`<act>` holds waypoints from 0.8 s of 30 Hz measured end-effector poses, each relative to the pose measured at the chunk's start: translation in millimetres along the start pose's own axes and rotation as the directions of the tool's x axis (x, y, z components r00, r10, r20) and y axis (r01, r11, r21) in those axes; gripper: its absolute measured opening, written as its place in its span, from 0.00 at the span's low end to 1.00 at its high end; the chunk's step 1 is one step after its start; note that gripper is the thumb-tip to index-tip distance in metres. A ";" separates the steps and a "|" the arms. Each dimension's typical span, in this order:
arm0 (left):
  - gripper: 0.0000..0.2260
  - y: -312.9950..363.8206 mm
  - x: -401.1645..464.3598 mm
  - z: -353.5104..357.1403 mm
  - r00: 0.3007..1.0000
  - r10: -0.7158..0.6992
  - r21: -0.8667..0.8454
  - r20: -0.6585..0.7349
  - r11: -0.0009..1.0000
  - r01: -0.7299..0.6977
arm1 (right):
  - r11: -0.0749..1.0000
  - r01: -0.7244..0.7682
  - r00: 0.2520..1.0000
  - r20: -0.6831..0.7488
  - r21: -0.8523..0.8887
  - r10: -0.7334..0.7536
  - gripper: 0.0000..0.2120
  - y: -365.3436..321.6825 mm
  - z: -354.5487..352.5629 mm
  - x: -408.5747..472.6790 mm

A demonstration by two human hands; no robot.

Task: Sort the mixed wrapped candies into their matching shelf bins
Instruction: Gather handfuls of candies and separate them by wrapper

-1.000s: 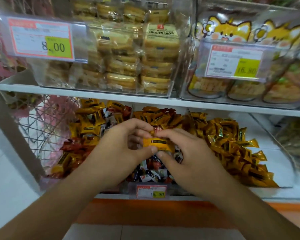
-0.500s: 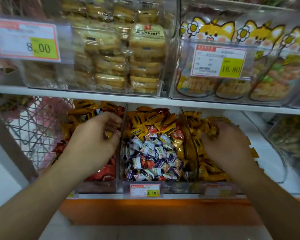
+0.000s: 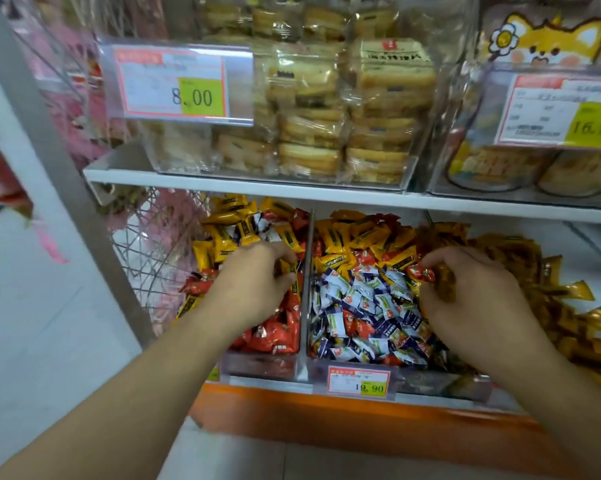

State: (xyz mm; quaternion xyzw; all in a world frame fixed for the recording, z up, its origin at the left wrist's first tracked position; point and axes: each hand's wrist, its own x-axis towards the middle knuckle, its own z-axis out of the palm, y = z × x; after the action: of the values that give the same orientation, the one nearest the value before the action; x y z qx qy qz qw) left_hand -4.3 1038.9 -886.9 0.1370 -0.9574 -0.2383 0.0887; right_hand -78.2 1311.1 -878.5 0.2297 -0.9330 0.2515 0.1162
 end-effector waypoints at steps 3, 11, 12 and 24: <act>0.03 -0.3 -0.7 3.2 0.994 -0.030 -0.114 -0.108 0.993 0.017 | 1.000 0.015 1.000 -0.001 0.012 -0.015 0.12 -6.2 4.4 0.7; 0.10 -3.3 -0.4 -29.2 0.895 -0.368 -0.722 -0.252 0.687 0.079 | 0.983 0.163 0.987 -0.024 0.085 -0.161 0.16 -39.4 10.3 2.2; 0.10 1.9 -6.7 -32.0 0.904 -0.373 -0.771 -0.210 0.632 0.082 | 0.976 0.196 0.981 -0.007 0.096 -0.196 0.18 -46.7 11.5 1.6; 0.09 45.0 -34.5 -15.7 0.992 -0.121 -0.811 0.037 0.576 0.100 | 0.976 0.192 0.981 -0.048 0.098 -0.188 0.12 -54.6 11.7 -2.5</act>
State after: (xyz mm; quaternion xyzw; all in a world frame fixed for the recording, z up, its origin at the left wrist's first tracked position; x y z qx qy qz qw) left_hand 22.2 1080.8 -855.3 0.1436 -0.7316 -0.6521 0.1374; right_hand -50.6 1264.0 -866.5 0.3187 -0.8902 0.2910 0.1459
